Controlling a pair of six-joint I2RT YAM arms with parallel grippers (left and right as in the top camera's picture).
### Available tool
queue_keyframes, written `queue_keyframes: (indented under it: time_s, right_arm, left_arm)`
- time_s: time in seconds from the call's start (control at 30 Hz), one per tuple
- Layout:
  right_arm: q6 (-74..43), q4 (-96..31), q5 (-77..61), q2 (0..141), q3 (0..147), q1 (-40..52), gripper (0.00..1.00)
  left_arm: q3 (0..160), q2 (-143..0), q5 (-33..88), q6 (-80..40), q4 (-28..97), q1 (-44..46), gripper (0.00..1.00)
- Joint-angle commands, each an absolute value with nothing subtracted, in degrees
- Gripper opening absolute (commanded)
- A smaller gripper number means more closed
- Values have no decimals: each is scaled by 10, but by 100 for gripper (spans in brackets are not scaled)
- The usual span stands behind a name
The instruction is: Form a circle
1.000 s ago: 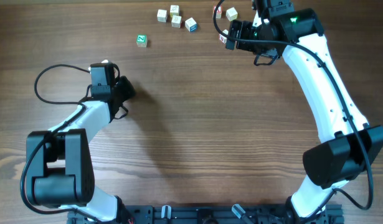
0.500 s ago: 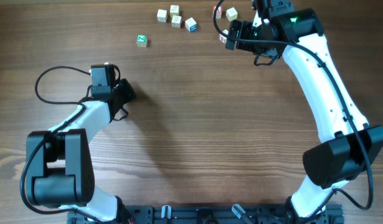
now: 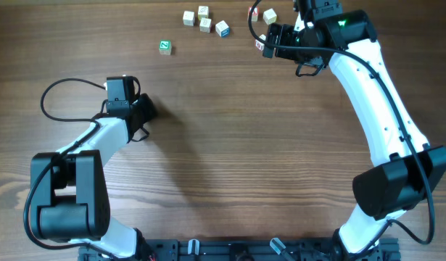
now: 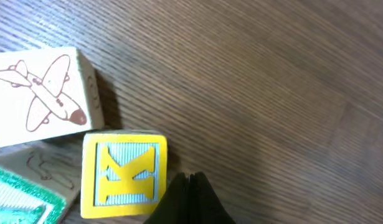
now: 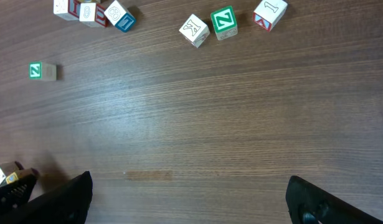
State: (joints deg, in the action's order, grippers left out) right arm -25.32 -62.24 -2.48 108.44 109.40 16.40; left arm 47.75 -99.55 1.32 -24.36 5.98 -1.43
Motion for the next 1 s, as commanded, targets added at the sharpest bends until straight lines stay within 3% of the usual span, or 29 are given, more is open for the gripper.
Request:
queue_keyframes:
  time_s: [0.0,0.97]
  right_arm:
    - [-256,-622,-13,1079,1099,165,100]
    - [-256,-622,-13,1079,1099,165,100]
  left_arm:
    - [476,-1001,1,-245,60,-12,4]
    - [476,-1001,-4,-245,76,-12,4]
